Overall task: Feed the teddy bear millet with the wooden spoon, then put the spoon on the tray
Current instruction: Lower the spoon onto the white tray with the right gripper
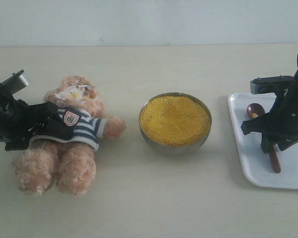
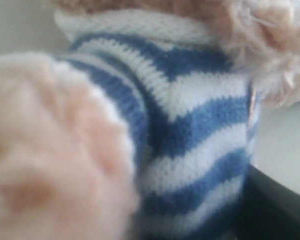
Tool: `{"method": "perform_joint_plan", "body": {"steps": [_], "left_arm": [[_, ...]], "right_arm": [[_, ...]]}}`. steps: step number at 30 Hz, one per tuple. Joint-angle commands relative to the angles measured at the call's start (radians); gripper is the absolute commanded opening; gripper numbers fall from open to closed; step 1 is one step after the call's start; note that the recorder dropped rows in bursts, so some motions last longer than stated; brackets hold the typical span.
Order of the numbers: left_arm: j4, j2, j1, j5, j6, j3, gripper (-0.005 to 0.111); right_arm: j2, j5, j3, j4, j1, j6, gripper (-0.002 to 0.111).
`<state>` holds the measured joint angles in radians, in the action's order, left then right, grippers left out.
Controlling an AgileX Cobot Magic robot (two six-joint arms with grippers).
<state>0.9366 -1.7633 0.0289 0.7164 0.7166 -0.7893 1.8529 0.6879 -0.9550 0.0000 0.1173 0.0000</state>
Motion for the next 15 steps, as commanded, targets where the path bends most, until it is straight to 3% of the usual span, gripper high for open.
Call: {"method": "perform_joint_plan", "body": {"steps": [1, 15], "left_arm": [[0.012, -0.006, 0.001, 0.014, -0.01, -0.003, 0.072], [0.006, 0.095, 0.001, 0.02, -0.01, -0.003, 0.074]], "right_arm": [[-0.006, -0.005, 0.005, -0.01, -0.008, 0.0, 0.037], [-0.006, 0.001, 0.005, -0.01, -0.008, 0.0, 0.037]]}}
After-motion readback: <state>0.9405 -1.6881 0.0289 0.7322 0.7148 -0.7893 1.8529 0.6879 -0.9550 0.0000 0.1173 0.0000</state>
